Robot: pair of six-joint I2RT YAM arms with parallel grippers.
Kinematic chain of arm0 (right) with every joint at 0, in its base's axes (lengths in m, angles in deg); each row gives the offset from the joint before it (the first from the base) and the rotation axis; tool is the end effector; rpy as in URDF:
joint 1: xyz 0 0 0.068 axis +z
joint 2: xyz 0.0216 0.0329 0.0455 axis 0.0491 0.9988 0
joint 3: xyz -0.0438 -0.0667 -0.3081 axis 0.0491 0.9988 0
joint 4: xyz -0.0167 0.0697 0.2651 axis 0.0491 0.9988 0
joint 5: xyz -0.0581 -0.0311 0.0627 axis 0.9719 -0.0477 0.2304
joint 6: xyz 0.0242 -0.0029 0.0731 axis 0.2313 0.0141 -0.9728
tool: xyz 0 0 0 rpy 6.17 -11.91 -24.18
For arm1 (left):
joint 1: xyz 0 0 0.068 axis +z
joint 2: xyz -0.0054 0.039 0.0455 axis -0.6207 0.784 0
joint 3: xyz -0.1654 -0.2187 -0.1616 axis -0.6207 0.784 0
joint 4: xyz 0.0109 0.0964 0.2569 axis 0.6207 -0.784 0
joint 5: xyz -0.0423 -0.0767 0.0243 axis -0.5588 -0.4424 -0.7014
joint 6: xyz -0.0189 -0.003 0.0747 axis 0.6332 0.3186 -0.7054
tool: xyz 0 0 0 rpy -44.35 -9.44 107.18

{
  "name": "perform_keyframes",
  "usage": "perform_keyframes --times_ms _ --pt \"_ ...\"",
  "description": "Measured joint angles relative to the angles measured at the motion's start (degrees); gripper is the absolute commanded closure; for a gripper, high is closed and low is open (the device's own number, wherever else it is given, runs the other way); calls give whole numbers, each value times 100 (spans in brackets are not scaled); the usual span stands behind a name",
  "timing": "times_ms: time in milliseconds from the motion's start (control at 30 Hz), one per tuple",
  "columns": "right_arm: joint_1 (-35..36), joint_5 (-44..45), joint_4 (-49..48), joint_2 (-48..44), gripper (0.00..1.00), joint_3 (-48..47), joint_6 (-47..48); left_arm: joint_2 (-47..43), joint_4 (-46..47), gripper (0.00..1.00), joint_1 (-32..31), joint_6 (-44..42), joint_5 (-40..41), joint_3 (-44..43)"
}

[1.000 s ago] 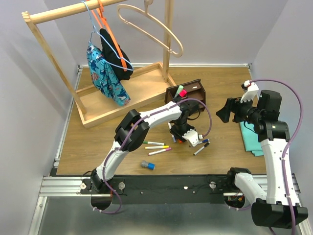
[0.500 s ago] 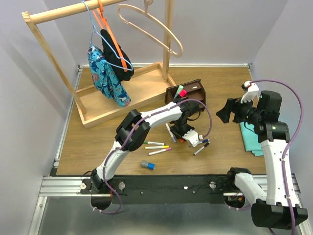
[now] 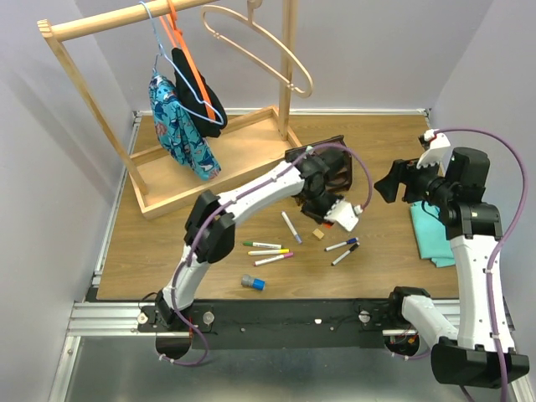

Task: Sort the stationery into containers
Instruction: Pick up the pen from the center of the board, then place the pen in the storage box.

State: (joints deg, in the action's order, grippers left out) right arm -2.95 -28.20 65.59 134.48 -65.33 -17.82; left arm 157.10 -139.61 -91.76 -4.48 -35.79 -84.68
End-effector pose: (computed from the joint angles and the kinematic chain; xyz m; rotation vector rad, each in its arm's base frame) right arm 0.1843 0.0110 0.4023 -0.2264 2.0668 0.3995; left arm 0.2713 -0.4161 0.2491 2.5155 1.1921 -0.6210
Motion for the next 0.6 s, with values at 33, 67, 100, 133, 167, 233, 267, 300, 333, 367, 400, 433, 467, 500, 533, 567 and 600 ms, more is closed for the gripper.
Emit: perform_keyframes --times_ms 33,67,100,133,167,233,267,300,333,367,400,433,467,500,533,567,600 --pt "0 0 0 24 11 -33 0 -162 17 100 4 157 -105 -160" --pt "0 7 -15 63 11 -72 0 -284 24 100 9 264 -175 -267" --pt "0 9 -15 103 11 -103 0 -498 101 100 46 466 -308 -407" --pt "0 15 -28 162 11 -129 -2 -664 177 100 59 654 -420 -468" --pt "0 31 -46 203 11 -136 -2 -916 354 100 105 951 -592 -492" --pt "0 57 -87 319 11 -136 -17 -1250 682 100 199 1475 -822 -452" --pt "0 63 -105 352 11 -136 -26 -1513 1040 100 308 1851 -957 -302" --pt "0 81 -144 393 11 -136 -48 -1707 1416 100 422 2186 -1062 -120" --pt "0 103 -208 437 11 -136 -72 -1926 1976 100 597 2708 -1156 131" --pt "0 127 -302 483 11 -136 -94 -2103 2507 100 785 3130 -1204 437" --pt "0 144 -367 525 11 -138 -109 -2186 2955 100 940 3488 -1222 662" --pt "0 157 -439 581 11 -138 -116 -2223 3550 100 1147 3936 -1228 898" --pt "0 162 -479 634 11 -146 -122 -2221 3963 100 1272 4245 -1222 1058" --pt "0 170 -520 726 12 -175 -125 -2177 4494 100 1427 4634 -1215 1259" --pt "0 184 -529 785 12 -197 -127 -2098 4933 100 1580 4990 -1207 1381" --pt "0 190 -546 885 12 -245 -127 -2000 5239 100 1700 5246 -1200 1447" --pt "0 208 -581 1025 12 -315 -125 -1858 5700 100 1821 5615 -1204 1515"
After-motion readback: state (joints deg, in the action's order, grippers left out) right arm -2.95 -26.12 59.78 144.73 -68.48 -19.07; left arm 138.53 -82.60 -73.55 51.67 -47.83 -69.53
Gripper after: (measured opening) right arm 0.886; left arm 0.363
